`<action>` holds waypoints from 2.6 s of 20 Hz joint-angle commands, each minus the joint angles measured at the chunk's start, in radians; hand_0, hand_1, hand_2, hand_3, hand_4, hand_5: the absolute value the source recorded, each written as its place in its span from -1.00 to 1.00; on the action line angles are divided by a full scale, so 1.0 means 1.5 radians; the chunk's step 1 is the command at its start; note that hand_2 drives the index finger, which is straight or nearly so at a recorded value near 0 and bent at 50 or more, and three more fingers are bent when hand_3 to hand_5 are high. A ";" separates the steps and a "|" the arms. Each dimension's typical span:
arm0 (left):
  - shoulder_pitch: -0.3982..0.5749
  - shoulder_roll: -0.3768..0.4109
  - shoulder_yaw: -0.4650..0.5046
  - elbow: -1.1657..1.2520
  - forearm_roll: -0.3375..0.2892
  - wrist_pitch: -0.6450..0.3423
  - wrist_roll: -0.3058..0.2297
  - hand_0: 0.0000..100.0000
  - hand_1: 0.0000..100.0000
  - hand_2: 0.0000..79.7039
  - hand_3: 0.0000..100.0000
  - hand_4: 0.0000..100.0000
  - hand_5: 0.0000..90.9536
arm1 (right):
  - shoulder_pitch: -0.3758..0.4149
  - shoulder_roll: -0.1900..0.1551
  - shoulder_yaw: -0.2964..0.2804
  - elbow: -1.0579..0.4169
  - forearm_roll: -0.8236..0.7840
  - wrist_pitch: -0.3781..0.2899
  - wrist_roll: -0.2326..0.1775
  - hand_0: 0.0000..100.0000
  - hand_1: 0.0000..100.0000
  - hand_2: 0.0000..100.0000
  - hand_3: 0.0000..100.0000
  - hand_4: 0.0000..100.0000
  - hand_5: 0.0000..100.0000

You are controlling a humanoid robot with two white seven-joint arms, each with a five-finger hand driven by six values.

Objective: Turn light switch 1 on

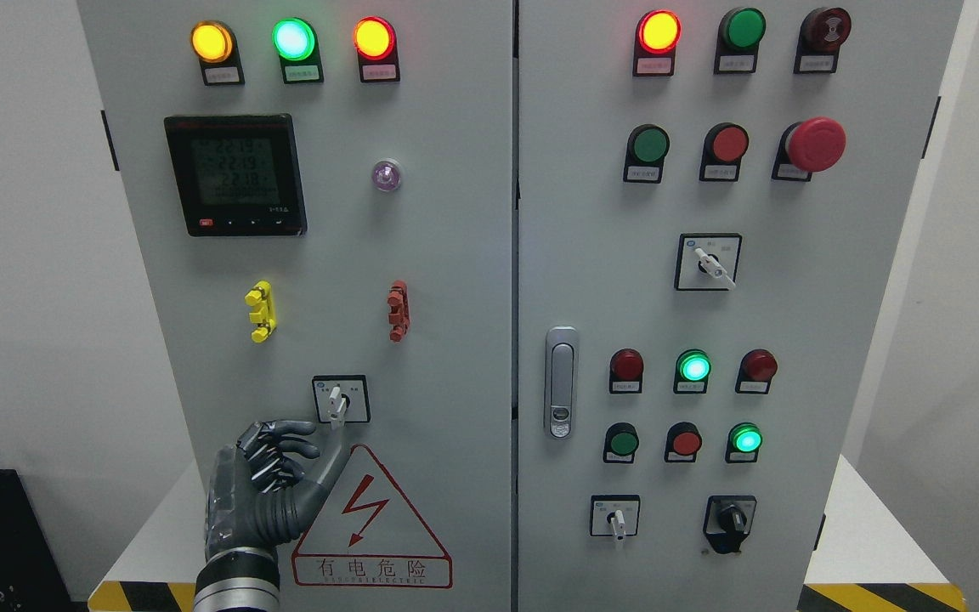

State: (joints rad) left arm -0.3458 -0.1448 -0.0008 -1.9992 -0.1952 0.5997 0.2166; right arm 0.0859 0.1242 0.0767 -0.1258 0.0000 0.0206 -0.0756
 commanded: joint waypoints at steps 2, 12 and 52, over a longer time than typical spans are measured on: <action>-0.009 -0.002 -0.020 0.006 -0.001 0.001 0.000 -0.68 0.58 0.32 0.49 0.69 0.50 | 0.000 0.000 0.000 0.000 -0.016 0.001 0.000 -1.00 -1.00 -1.00 -1.00 -1.00 -1.00; -0.014 -0.003 -0.021 0.006 -0.002 0.016 0.000 -0.67 0.56 0.34 0.53 0.72 0.50 | 0.000 0.000 0.000 0.000 -0.016 0.001 0.000 -1.00 -1.00 -1.00 -1.00 -1.00 -1.00; -0.044 -0.005 -0.022 0.027 -0.008 0.039 0.001 -0.65 0.49 0.42 0.66 0.78 0.53 | 0.000 0.000 0.000 0.000 -0.016 0.001 0.000 -1.00 -1.00 -1.00 -1.00 -1.00 -1.00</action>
State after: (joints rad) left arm -0.4088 -0.1503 -0.0216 -1.9615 -0.1998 0.6573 0.2182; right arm 0.0859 0.1242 0.0767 -0.1258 0.0000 0.0218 -0.0756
